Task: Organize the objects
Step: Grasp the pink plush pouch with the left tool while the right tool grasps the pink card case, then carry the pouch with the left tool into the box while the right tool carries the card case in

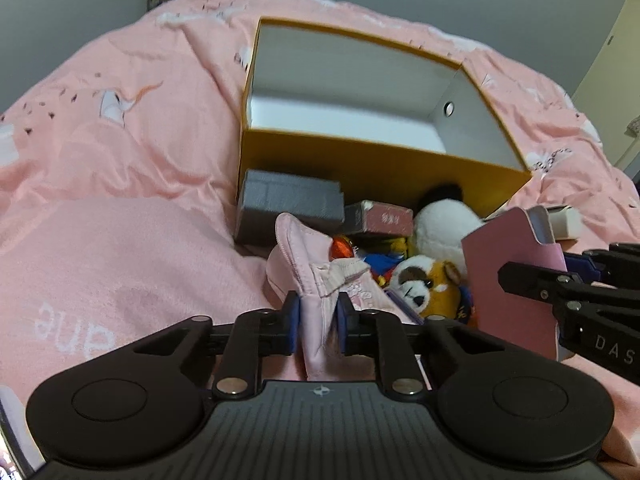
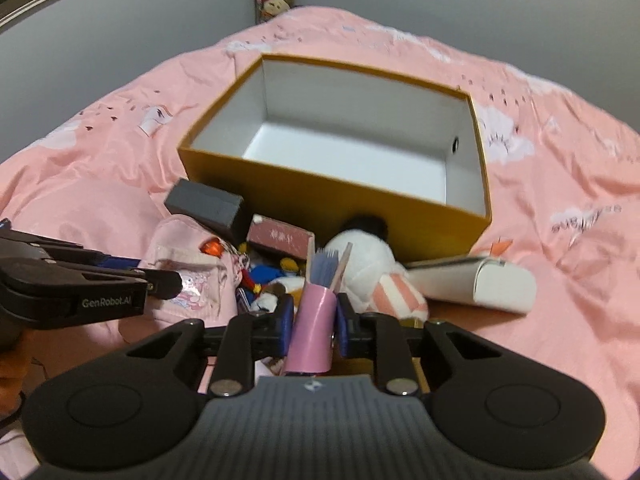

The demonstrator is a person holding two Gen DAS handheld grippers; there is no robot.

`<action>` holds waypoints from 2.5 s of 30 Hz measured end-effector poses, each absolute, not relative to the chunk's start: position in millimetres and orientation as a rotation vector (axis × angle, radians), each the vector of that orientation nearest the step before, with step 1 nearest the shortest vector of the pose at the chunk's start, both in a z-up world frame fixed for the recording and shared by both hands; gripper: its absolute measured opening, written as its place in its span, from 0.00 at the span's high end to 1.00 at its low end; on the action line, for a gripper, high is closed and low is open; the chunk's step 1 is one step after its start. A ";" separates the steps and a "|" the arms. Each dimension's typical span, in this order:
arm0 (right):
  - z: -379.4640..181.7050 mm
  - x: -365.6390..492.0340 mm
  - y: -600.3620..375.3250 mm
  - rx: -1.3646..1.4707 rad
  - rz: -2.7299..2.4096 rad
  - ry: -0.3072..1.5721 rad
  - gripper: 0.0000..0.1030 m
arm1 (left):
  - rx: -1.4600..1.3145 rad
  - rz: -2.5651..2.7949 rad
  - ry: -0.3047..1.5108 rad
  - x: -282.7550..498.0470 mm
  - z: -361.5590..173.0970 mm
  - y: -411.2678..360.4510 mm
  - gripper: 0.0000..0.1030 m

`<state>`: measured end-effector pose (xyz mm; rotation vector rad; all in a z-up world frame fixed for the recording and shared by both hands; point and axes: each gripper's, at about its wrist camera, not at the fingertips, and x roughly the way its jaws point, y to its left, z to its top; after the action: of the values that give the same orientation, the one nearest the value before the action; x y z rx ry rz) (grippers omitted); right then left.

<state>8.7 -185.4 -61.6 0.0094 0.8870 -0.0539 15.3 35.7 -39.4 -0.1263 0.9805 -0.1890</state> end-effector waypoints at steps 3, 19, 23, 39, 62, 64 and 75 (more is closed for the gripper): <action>-53.0 6.0 -185.9 0.008 -0.028 0.850 0.78 | -0.097 -0.183 0.922 8.8 -26.9 32.8 0.83; -10.4 22.5 -197.0 0.075 0.073 0.746 0.78 | -0.035 -0.201 0.696 7.5 29.5 21.0 0.84; 2.1 31.5 -197.0 0.055 0.080 0.710 0.78 | -0.022 -0.217 0.664 18.1 41.0 17.1 0.84; 13.0 113.1 -239.7 0.148 0.035 0.659 0.78 | 0.049 -0.272 0.712 125.0 41.1 25.6 0.84; -117.3 215.8 -270.1 0.461 0.093 0.966 0.78 | 0.289 -0.355 1.019 176.1 -53.8 6.8 0.74; -121.7 219.5 -272.4 0.482 0.104 0.977 0.78 | 0.335 -0.360 1.020 174.7 -55.6 2.3 0.71; -133.2 230.2 -280.0 0.580 0.171 1.015 0.78 | 0.396 -0.396 0.993 169.8 -42.9 2.8 0.40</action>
<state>230.2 -280.0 -133.2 0.5800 1.0151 0.1711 169.8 2.8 -42.9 0.3963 0.9929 -0.3965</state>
